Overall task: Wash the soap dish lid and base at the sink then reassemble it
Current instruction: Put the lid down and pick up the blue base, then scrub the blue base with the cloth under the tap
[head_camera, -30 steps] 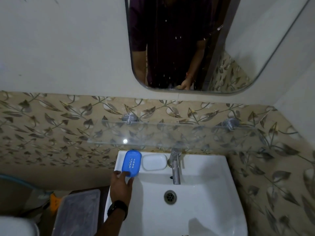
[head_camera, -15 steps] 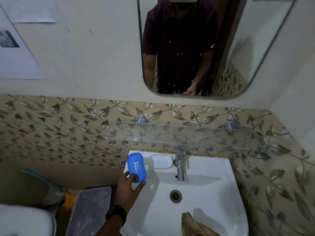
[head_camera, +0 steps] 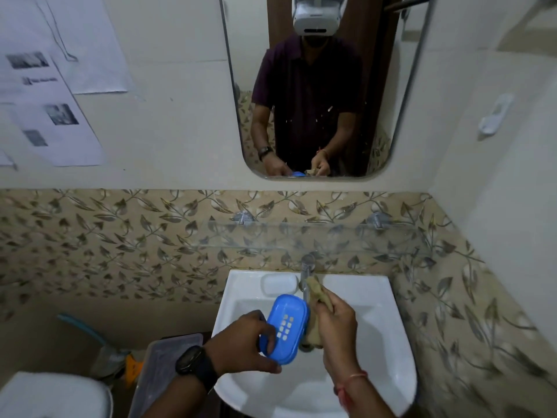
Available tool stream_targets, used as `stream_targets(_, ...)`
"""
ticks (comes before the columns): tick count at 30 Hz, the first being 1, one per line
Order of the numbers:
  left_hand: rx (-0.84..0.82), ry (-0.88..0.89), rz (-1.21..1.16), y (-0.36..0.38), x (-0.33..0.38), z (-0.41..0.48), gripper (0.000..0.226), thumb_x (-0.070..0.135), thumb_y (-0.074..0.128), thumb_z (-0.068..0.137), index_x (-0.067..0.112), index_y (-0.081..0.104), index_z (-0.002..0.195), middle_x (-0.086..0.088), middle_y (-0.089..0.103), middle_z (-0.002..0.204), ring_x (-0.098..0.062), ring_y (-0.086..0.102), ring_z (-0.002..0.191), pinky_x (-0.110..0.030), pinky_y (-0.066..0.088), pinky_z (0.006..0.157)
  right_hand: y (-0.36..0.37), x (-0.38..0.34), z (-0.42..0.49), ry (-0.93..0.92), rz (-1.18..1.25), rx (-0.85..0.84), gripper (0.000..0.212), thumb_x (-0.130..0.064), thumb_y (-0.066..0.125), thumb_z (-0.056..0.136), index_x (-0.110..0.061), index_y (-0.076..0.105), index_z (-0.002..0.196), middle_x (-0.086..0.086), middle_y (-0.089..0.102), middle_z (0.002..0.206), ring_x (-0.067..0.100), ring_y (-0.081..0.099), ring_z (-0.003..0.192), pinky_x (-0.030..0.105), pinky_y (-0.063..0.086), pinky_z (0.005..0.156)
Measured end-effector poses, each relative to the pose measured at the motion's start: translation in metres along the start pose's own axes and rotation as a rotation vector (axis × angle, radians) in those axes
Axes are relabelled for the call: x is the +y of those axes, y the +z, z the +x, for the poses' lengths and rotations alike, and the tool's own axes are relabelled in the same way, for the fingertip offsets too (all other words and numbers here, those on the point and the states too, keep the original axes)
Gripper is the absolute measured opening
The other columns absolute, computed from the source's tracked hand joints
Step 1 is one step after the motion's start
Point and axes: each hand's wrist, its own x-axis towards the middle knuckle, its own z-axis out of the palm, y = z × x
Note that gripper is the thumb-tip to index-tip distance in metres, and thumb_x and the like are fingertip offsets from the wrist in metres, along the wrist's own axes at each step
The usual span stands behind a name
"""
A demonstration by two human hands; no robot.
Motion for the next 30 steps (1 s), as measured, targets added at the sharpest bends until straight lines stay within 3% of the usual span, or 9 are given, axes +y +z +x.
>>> stream_targets(3,-0.045,0.024,0.008,-0.011,0.021,-0.001,0.037,0.047,0.089,0.063,0.029,0.058,0.074,0.007,0.046,0.091,0.003,0.045,0.077,-0.008,0.035,0.064,-0.006,0.004,-0.008,-0.007,0.031,-0.039,0.031,-0.006,0.061,0.096,-0.028,0.081,0.102,-0.006,0.08,0.092,0.012,0.069,0.072,0.025,0.06,0.057)
stream_targets(7,-0.047,0.056,-0.074,-0.02,0.039,-0.002,0.038,0.042,0.09,0.065,0.031,0.056,0.077,0.007,0.049,0.092,0.004,0.048,0.075,-0.009,0.036,0.065,-0.017,0.002,-0.011,-0.035,-0.019,-0.018,0.041,0.002,0.059,0.093,-0.03,0.08,0.108,-0.017,0.079,0.103,0.008,0.073,0.098,0.033,0.062,0.087)
stream_targets(12,0.029,0.16,-0.33,-0.01,0.062,-0.009,0.031,0.045,0.08,0.083,0.032,0.06,0.103,0.015,0.052,0.102,0.001,0.05,0.087,-0.016,0.043,0.077,-0.023,-0.004,-0.014,-0.02,-0.007,0.008,0.042,-0.004,0.066,0.09,-0.044,0.08,0.089,-0.016,0.081,0.096,0.013,0.075,0.097,0.04,0.063,0.09)
stream_targets(15,0.078,0.077,-0.51,0.0,0.075,-0.011,0.025,0.054,0.06,0.096,0.039,0.057,0.115,0.011,0.058,0.117,-0.006,0.057,0.112,-0.032,0.05,0.099,-0.023,-0.006,-0.01,-0.044,0.002,0.026,0.032,-0.009,0.069,0.091,-0.037,0.082,0.098,-0.014,0.081,0.097,0.012,0.076,0.096,0.042,0.063,0.091)
stream_targets(18,0.269,-0.01,-0.712,0.011,0.092,-0.006,0.039,0.034,0.048,0.107,0.048,0.035,0.141,0.022,0.064,0.12,-0.007,0.065,0.115,-0.027,0.053,0.099,-0.023,-0.007,-0.007,-0.053,0.017,0.029,0.021,-0.013,0.071,0.093,-0.027,0.082,0.105,-0.009,0.082,0.094,0.014,0.076,0.091,0.036,0.065,0.083)
stream_targets(20,0.41,-0.094,-0.766,0.02,0.099,0.0,0.063,0.022,0.05,0.107,0.049,0.014,0.153,0.01,0.067,0.113,-0.007,0.069,0.104,-0.025,0.055,0.092,-0.02,-0.007,-0.007,-0.043,0.032,0.029,0.021,-0.013,0.069,0.093,-0.026,0.081,0.104,-0.007,0.082,0.093,0.015,0.076,0.087,0.03,0.062,0.074)
stream_targets(23,0.535,-0.257,-0.996,0.031,0.108,0.01,0.048,0.01,0.052,0.105,0.032,0.047,0.147,0.007,0.072,0.116,-0.003,0.07,0.102,-0.021,0.057,0.083,-0.013,-0.004,-0.006,-0.014,0.063,0.05,0.019,-0.015,0.069,0.093,-0.027,0.082,0.099,-0.003,0.081,0.09,0.017,0.073,0.078,0.029,0.058,0.066)
stream_targets(25,0.586,-0.328,-1.221,0.035,0.112,0.014,0.038,0.007,0.05,0.102,0.024,0.066,0.132,0.0,0.077,0.113,-0.016,0.073,0.102,-0.028,0.059,0.077,-0.009,-0.002,-0.006,-0.012,0.083,0.066,0.021,-0.011,0.068,0.093,-0.024,0.081,0.103,-0.002,0.081,0.094,0.019,0.075,0.084,0.027,0.059,0.066)
stream_targets(30,0.618,-0.348,-1.588,0.036,0.113,0.017,0.036,0.018,0.058,0.096,0.012,0.067,0.13,-0.018,0.074,0.122,-0.042,0.067,0.115,-0.059,0.051,0.097,-0.004,-0.005,-0.004,-0.04,0.035,0.045,0.031,-0.003,0.06,0.095,-0.02,0.079,0.113,-0.006,0.08,0.102,0.014,0.075,0.092,0.015,0.056,0.067)
